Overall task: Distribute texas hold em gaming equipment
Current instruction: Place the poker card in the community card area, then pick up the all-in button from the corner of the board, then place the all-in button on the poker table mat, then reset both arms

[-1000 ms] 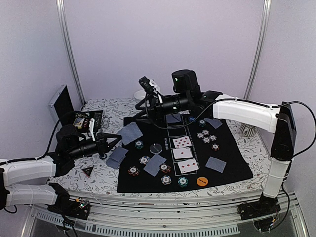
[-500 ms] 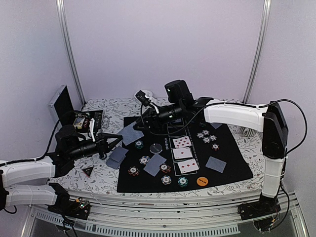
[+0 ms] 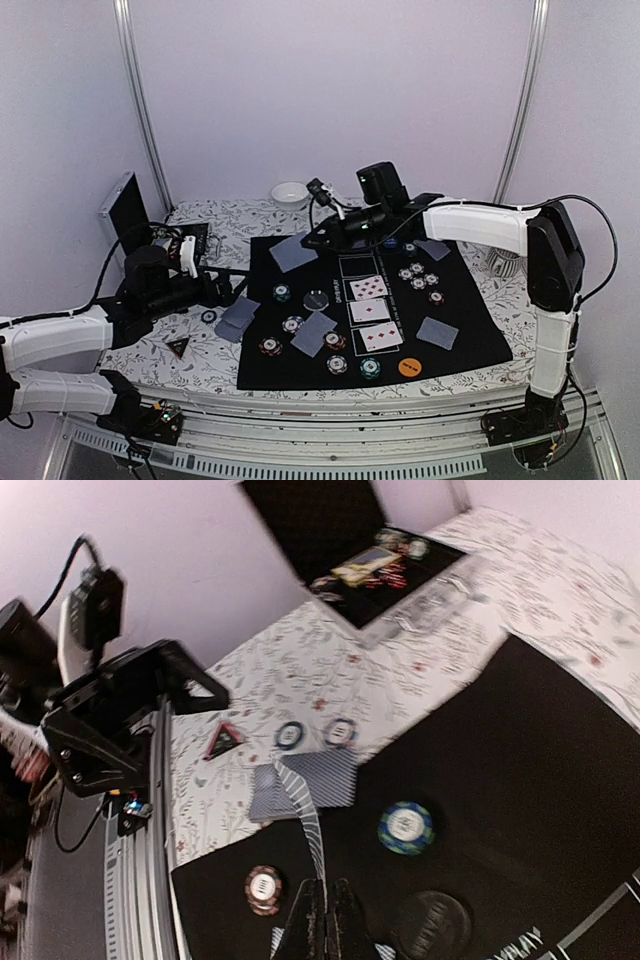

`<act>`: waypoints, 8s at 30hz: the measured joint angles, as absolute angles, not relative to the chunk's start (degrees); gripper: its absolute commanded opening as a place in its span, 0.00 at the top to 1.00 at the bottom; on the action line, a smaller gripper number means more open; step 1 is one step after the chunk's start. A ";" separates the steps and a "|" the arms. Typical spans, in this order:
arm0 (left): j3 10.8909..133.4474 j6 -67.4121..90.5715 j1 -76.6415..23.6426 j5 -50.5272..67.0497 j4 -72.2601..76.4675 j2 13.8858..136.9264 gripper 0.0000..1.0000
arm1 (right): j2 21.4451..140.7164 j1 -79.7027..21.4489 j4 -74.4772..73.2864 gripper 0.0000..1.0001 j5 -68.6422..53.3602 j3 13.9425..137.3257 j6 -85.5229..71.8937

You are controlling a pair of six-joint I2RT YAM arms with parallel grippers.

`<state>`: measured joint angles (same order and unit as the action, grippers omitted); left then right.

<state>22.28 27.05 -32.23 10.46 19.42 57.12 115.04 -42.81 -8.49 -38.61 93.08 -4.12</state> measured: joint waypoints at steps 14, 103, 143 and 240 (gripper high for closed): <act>24.36 36.32 -32.23 -8.54 -0.75 61.21 0.02 | 130.23 -20.60 -18.96 0.98 -43.13 99.20 -11.55; 32.93 71.53 -26.48 -17.74 -37.87 76.42 0.21 | 122.19 -27.77 -39.86 0.01 -16.97 111.00 -4.25; 46.57 59.27 -28.45 -19.33 -38.85 77.84 0.73 | 117.73 -27.86 -39.81 0.01 -16.64 109.19 -4.34; 12.29 1.26 -0.47 -9.17 74.63 88.20 0.02 | 87.83 1.85 74.15 0.01 -5.52 13.80 2.00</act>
<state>12.29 1.26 -0.47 -9.17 74.63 88.20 87.83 1.85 74.15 -5.52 13.80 2.00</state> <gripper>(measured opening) 0.981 0.988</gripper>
